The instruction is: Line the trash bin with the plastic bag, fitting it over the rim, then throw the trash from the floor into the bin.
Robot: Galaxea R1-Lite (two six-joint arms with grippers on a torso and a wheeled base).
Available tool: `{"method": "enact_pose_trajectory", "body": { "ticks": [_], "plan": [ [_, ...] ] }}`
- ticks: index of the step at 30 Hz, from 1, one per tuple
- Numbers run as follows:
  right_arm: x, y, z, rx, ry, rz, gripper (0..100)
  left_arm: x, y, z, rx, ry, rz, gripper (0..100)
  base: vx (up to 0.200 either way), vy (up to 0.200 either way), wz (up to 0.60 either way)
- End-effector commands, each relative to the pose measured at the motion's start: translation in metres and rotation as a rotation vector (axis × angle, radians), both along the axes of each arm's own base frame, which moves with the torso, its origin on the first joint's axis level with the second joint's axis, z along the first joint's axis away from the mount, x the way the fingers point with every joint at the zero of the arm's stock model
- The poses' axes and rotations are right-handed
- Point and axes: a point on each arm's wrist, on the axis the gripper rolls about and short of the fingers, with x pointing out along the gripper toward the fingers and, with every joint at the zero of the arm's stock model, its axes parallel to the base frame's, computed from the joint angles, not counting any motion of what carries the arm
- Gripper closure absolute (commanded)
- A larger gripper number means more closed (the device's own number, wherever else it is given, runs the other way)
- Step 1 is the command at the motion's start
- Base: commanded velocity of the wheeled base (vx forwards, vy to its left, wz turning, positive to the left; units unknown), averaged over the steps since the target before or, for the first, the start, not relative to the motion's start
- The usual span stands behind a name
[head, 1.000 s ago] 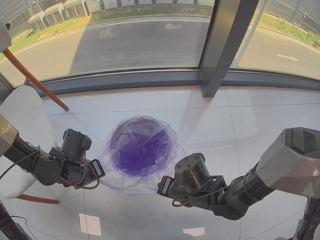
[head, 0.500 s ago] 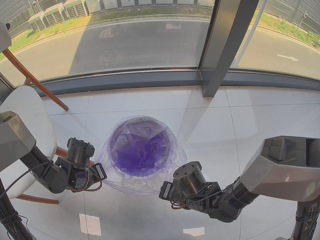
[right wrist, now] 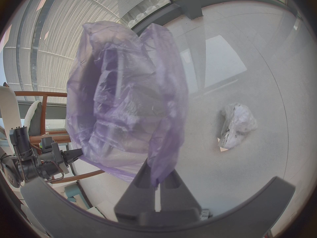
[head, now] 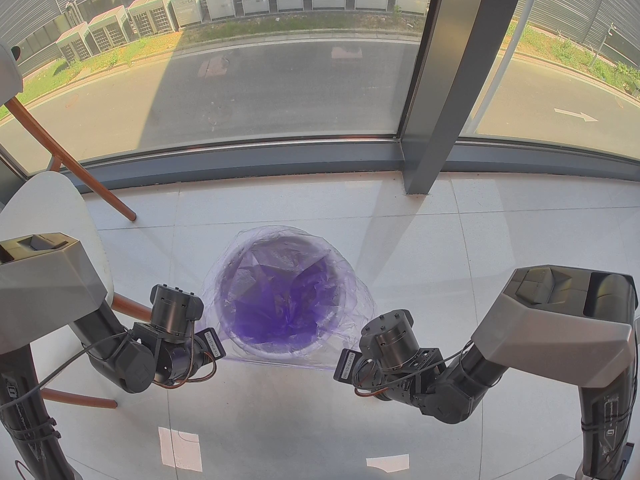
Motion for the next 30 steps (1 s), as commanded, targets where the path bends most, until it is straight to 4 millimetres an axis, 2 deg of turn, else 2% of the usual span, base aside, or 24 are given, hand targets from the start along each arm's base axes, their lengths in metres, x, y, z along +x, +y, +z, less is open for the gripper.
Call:
{"method": "enact_pose_trajectory", "body": {
  "ticks": [1,6,12,16,28,29,30],
  "plan": [
    [0.012,-0.006,-0.013,-0.038,0.0,-0.011,100,0.002,0.0,-0.012,0.012,0.032,0.002,100,0.0,0.0,0.0],
    [0.019,-0.01,-0.03,-0.108,-0.007,0.016,100,0.0,0.0,-0.014,0.013,0.04,0.001,100,0.0,0.0,0.0],
    [0.031,-0.009,-0.038,-0.11,-0.021,-0.004,100,0.0,0.0,-0.021,0.018,0.06,0.003,100,0.0,0.0,0.0],
    [0.039,-0.007,-0.039,-0.113,-0.043,-0.002,100,0.002,-0.002,-0.019,0.012,0.05,-0.001,100,0.0,0.0,0.0],
    [0.041,-0.005,-0.041,-0.107,-0.059,0.001,100,0.008,-0.004,-0.015,0.001,0.027,0.0,100,0.0,0.0,0.0],
    [0.041,-0.005,-0.041,-0.107,-0.059,0.001,0,0.008,-0.004,-0.015,0.001,0.027,0.0,100,0.0,0.0,0.0],
    [0.042,-0.004,-0.04,-0.094,-0.074,0.0,0,0.007,-0.004,-0.015,0.002,0.027,-0.003,100,0.0,0.0,0.0]
  ]
}}
